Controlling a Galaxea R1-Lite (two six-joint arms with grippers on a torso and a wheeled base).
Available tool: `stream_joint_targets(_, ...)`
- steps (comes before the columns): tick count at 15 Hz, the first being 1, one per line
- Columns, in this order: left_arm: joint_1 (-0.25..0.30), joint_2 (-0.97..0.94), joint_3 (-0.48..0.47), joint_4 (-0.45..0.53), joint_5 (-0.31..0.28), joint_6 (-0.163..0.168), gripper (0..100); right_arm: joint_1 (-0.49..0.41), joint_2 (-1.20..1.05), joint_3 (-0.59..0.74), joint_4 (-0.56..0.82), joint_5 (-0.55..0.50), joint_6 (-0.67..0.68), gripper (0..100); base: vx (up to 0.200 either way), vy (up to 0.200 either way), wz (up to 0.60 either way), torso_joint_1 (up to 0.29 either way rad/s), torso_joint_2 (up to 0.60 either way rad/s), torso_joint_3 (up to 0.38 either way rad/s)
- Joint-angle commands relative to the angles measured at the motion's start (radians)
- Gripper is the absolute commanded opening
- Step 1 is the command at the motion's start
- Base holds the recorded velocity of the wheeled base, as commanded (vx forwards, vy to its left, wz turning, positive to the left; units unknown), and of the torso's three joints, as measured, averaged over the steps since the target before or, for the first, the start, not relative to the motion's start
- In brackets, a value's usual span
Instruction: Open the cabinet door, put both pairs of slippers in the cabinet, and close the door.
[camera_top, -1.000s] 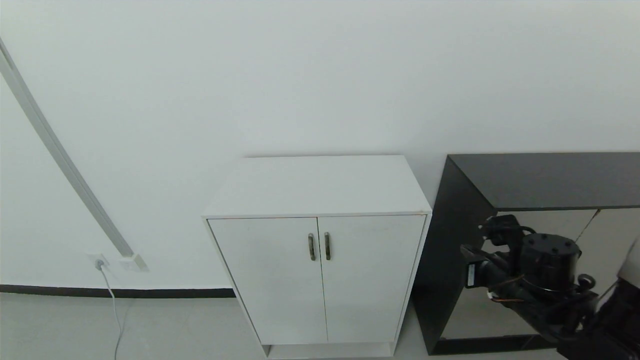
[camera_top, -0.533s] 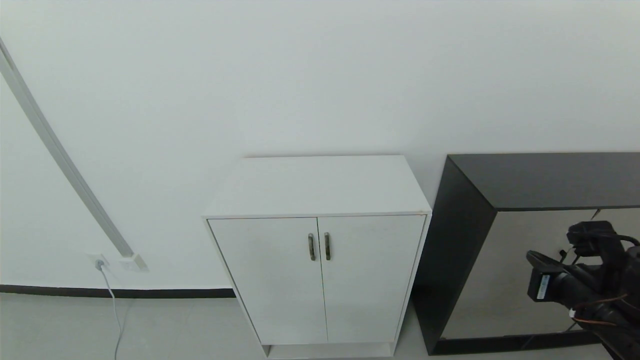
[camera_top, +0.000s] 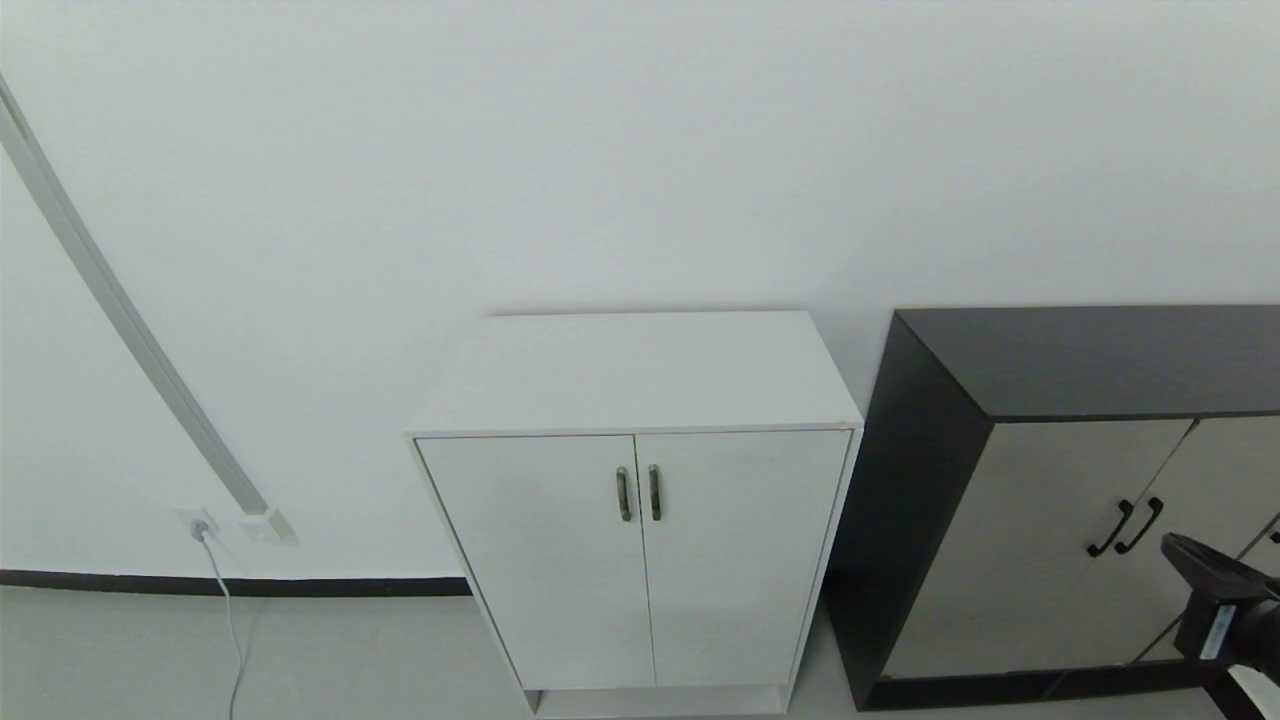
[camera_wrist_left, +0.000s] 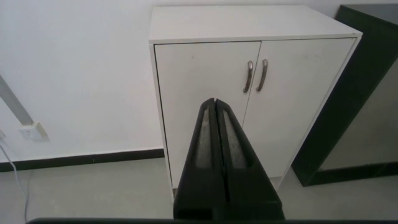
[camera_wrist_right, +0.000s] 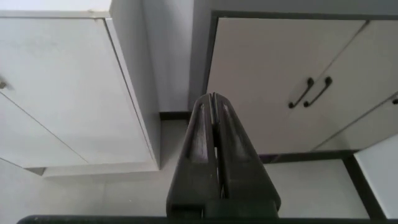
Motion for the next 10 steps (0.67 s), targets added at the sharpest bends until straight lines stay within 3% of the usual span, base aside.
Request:
stream_joint_targets(1,0.001,0.001,0.000,0.000,0.000,-0.001,0,-0.005,-0.210,-0.026,0.159,0.021,-0.005,0,0.000,0.000,0.00,0.000,0.00,0.000)
stream_joint_targets(10,0.001,0.001,0.000,0.000,0.000,-0.001,0,-0.001,-0.635,-0.074,0.763,0.185,-0.041,0,0.000,0.000,0.00,0.000,0.00,0.000)
